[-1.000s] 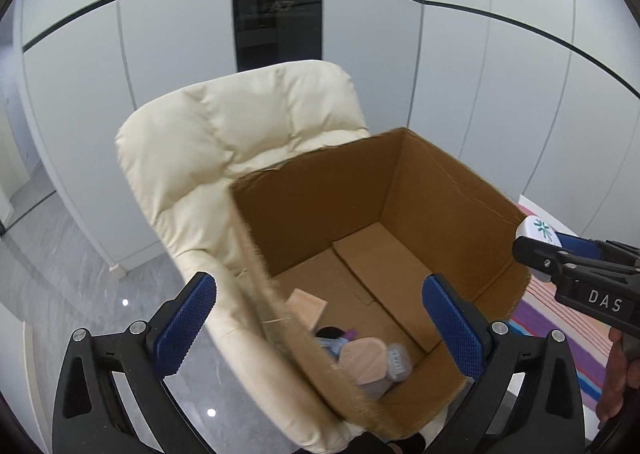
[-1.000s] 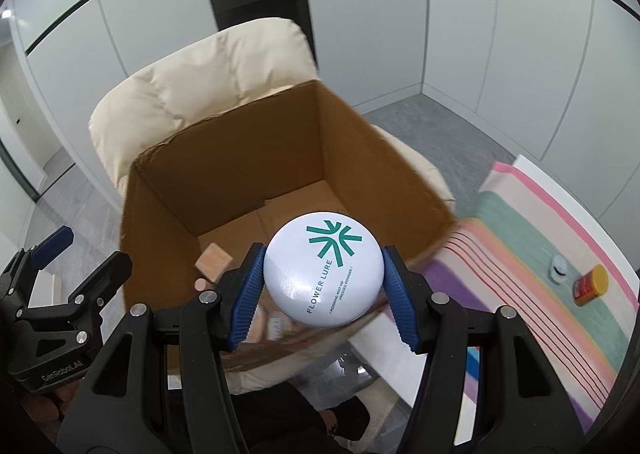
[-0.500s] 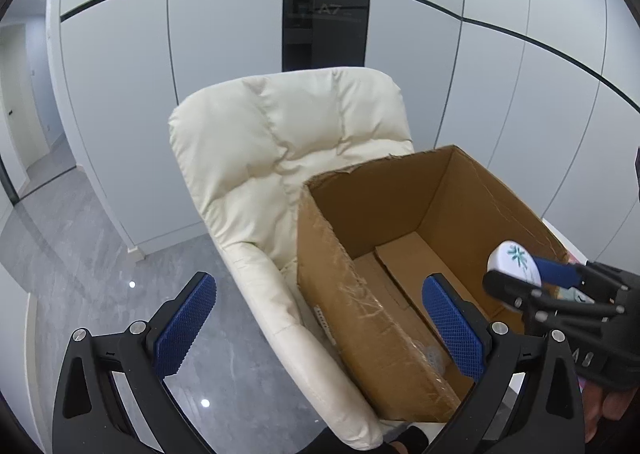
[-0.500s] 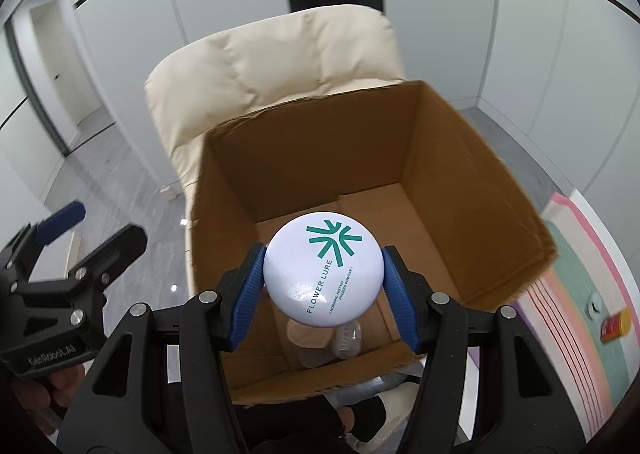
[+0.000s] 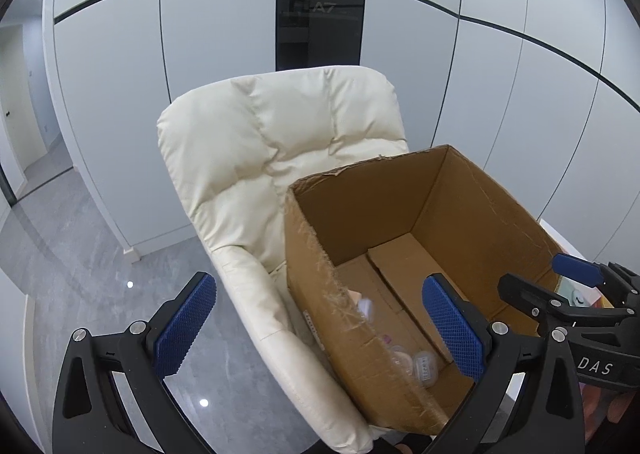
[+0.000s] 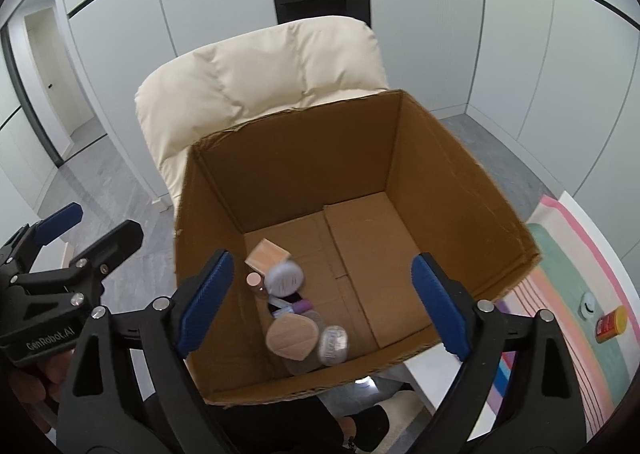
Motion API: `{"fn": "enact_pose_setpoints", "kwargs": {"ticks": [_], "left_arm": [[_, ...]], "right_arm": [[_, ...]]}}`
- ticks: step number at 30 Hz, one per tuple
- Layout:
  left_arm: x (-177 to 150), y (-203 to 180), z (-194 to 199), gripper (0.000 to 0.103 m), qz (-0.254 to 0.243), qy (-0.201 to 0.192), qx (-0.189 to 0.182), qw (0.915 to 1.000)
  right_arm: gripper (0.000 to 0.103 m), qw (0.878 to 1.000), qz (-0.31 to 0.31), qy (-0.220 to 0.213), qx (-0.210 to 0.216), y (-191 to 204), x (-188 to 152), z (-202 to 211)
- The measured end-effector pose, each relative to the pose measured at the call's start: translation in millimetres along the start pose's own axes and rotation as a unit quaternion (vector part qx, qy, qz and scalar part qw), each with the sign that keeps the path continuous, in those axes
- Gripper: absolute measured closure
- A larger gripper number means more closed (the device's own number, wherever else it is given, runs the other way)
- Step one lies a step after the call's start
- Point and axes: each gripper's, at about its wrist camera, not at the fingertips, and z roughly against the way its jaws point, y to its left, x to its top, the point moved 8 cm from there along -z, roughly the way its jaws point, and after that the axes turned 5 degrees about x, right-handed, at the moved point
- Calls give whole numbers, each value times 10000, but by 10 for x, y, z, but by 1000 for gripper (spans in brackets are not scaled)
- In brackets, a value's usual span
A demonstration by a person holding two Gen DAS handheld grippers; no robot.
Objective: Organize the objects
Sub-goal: 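Open the left tool releasing the tube into the box while the right tool drops the compact inside, then withdraw both tools from the cardboard box back toward the blanket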
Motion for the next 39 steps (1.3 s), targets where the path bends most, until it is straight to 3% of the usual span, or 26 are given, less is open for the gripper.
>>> {"fn": "enact_pose_setpoints", "kwargs": {"ticks": [2,4,12,39], "left_arm": [[8,-45,-11,0,-10,6,-23,10000],[11,-101,-17,0,-27,15,-64,10000],[22,-320,-30,0,-147,33,-170,9997],[-6,-1166,-35,0,-536,105,-651,9964]], "right_arm": [[9,9999,-31,6,-100,-87,-8,18],[0,9997,-93,18,-211,-171,-8,28],[0,9980,-334,-6,-542,-475,-24,95],[0,9919,-778,-64,-999,-1268,-255,441]]}}
